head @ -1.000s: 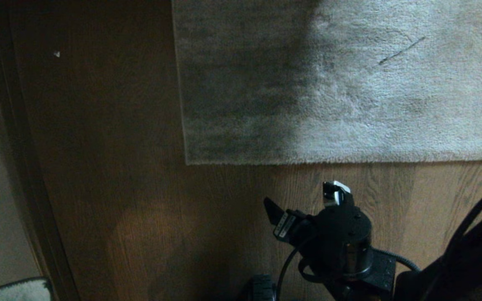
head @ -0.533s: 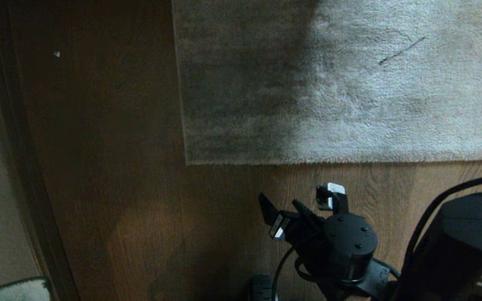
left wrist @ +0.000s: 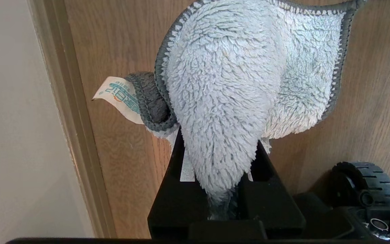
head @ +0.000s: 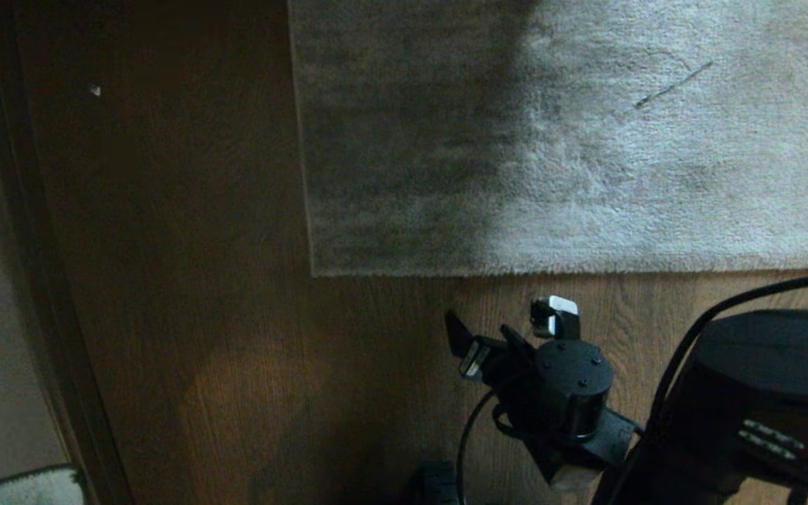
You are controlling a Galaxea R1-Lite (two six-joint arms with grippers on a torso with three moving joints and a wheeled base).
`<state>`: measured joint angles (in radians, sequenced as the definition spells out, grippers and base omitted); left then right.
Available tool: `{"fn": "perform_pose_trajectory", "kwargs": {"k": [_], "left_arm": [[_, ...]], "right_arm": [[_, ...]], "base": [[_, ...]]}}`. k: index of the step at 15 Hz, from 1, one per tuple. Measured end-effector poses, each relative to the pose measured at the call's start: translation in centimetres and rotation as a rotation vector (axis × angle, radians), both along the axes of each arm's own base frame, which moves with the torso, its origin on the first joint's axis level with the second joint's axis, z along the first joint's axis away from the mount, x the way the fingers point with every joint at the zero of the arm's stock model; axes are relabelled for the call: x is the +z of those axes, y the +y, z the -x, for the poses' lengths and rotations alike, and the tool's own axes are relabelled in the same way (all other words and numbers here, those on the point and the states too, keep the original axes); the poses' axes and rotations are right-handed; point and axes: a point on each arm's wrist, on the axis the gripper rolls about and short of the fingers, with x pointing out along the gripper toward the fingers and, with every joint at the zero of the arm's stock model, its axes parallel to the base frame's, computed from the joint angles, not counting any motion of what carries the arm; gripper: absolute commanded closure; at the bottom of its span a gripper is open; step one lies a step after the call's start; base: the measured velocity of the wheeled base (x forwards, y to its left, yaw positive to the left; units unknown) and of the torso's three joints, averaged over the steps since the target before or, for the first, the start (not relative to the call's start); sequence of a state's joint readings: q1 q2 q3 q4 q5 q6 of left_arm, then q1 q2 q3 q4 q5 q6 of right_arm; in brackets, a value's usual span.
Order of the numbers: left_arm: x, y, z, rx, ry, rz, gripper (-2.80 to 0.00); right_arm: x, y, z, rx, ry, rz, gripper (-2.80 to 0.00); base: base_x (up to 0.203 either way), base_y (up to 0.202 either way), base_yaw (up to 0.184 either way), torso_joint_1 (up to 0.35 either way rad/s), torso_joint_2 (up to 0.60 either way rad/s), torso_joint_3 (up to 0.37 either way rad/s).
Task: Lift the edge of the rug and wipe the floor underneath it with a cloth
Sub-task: Lift up the carpet
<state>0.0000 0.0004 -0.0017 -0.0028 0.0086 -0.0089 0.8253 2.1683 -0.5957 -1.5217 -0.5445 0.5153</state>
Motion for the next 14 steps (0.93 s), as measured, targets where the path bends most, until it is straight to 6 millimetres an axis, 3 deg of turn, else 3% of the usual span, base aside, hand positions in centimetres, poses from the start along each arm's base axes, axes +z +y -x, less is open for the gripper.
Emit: {"fn": "perform_pose_trajectory", "kwargs": {"k": [14], "left_arm": [[0.0, 0.0, 0.0, 0.000, 0.000, 0.000, 0.00]], "right_arm": [[1.7, 3.5, -5.2, -0.035, -0.129, -0.196, -2.80]], "base": [[0.000, 0.000, 0.000, 0.000, 0.00, 0.000]]}}
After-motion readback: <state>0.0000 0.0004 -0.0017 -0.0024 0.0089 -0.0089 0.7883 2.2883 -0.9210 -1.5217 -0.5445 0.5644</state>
